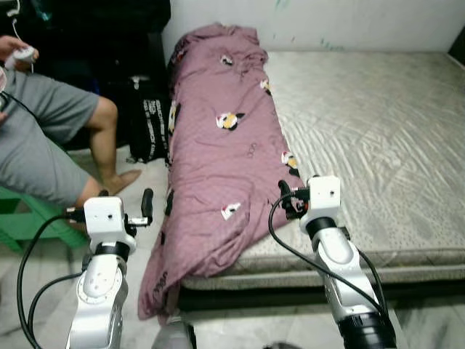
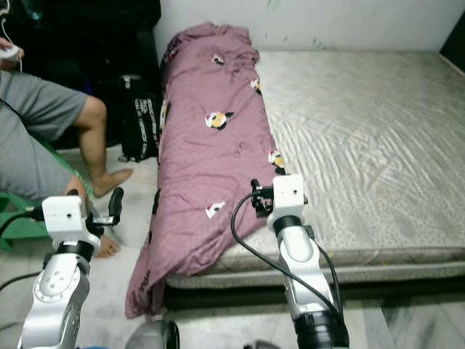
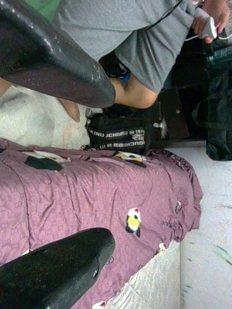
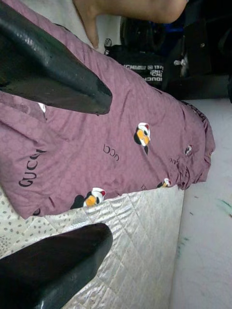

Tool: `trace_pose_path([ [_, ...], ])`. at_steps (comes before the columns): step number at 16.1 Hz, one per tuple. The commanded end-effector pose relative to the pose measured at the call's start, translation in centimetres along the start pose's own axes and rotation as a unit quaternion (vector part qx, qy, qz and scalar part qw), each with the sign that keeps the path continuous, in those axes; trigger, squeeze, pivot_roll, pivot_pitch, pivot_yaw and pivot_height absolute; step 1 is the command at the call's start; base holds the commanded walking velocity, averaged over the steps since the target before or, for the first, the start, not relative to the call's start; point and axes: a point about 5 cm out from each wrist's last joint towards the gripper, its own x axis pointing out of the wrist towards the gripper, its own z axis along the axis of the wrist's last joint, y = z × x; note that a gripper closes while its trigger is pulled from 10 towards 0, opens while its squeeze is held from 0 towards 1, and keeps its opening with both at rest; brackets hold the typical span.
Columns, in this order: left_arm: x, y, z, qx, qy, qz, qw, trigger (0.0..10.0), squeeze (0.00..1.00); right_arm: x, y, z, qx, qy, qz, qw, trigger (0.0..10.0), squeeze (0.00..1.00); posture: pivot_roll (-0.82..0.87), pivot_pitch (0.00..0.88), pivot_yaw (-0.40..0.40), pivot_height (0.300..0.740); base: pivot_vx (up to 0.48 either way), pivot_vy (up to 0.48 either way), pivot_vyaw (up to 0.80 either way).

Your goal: Clean up the room

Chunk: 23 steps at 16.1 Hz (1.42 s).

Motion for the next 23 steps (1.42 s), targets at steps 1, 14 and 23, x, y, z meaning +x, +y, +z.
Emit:
trace_pose_path([
  [1, 0.0, 0.2, 0.1, 0.006, 0.001, 0.001, 1.000, 10.0, 0.00, 0.1, -0.2, 0.2, 0.003, 0.001, -0.005, 1.000, 10.0, 0.00, 0.03, 0.053, -0.022, 0.640, 0.000, 0.000, 0.00],
  [14, 0.3, -0.2, 0.8, -0.004, -0.017, -0.014, 1.000, 10.0, 0.00, 0.2, -0.2, 0.3, 0.002, 0.002, -0.002, 1.000, 10.0, 0.00, 0.02, 0.054, -0.028, 0.616, 0.018, 0.000, 0.00],
  [23, 0.6, -0.2, 1.1, -0.006, -0.023, -0.018, 1.000, 10.0, 0.00, 0.5, -0.3, 0.4, 0.003, 0.003, -0.003, 1.000, 10.0, 0.00, 0.02, 0.067, -0.027, 0.616, 0.312, 0.000, 0.00],
])
